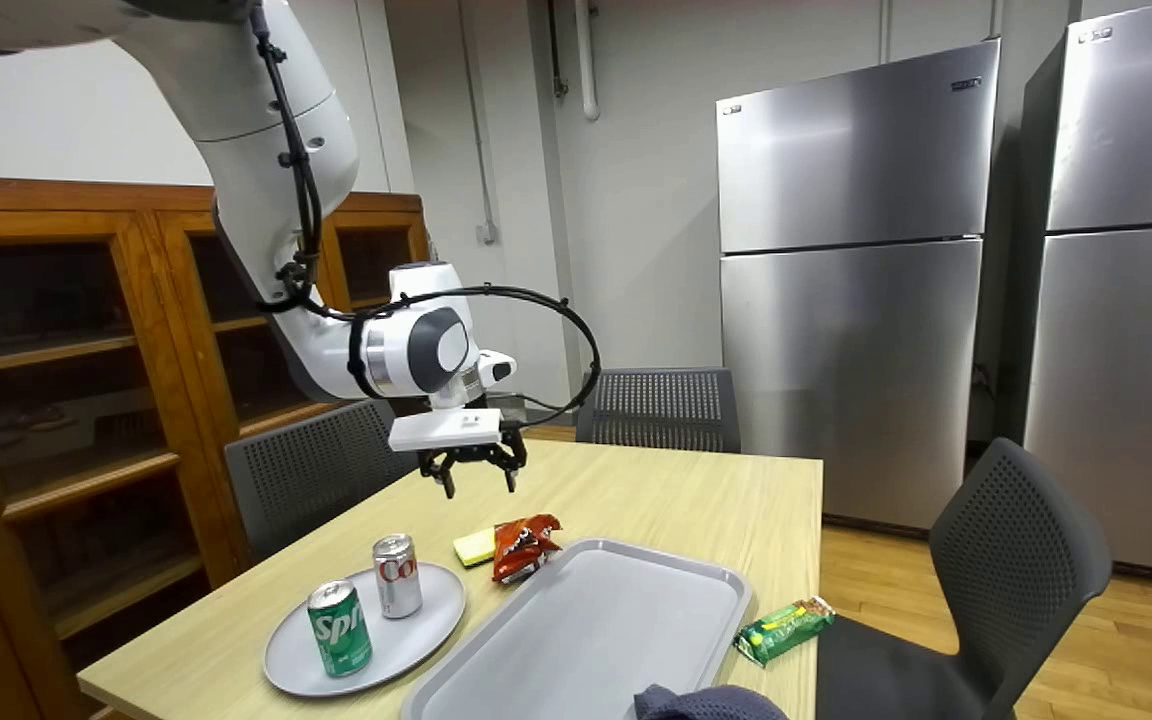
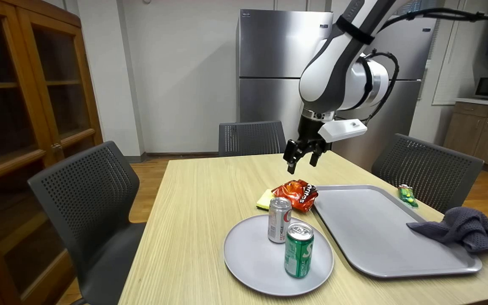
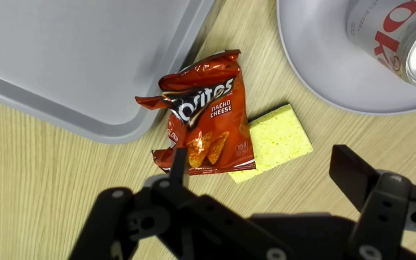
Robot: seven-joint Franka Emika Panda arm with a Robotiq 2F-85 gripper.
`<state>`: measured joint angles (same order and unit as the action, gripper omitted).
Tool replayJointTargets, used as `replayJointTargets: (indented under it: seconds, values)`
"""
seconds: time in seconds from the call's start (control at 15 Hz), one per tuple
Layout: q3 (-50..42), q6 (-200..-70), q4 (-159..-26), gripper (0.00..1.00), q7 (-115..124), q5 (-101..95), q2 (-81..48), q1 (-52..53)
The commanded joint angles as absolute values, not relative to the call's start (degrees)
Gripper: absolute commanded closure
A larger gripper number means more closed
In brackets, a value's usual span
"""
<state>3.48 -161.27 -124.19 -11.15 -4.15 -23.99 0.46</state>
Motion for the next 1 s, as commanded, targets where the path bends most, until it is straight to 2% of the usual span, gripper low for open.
replayJointTargets:
  seconds: [0.0, 0.4, 0.47, 0.93]
  values:
    - [3.67, -161.09, -124.13, 0.0, -11.01, -4.35, -23.94, 0.27]
    - [3.67, -161.09, -124.13, 0.0, -11.03, -4.35, -23.94, 0.27]
    - [1.29, -161.25, -124.24, 0.0, -7.97, -6.14, -23.43, 2.14]
    - [6.78, -166.74, -126.06, 0.0, -8.99, 0.56, -21.72, -0.16]
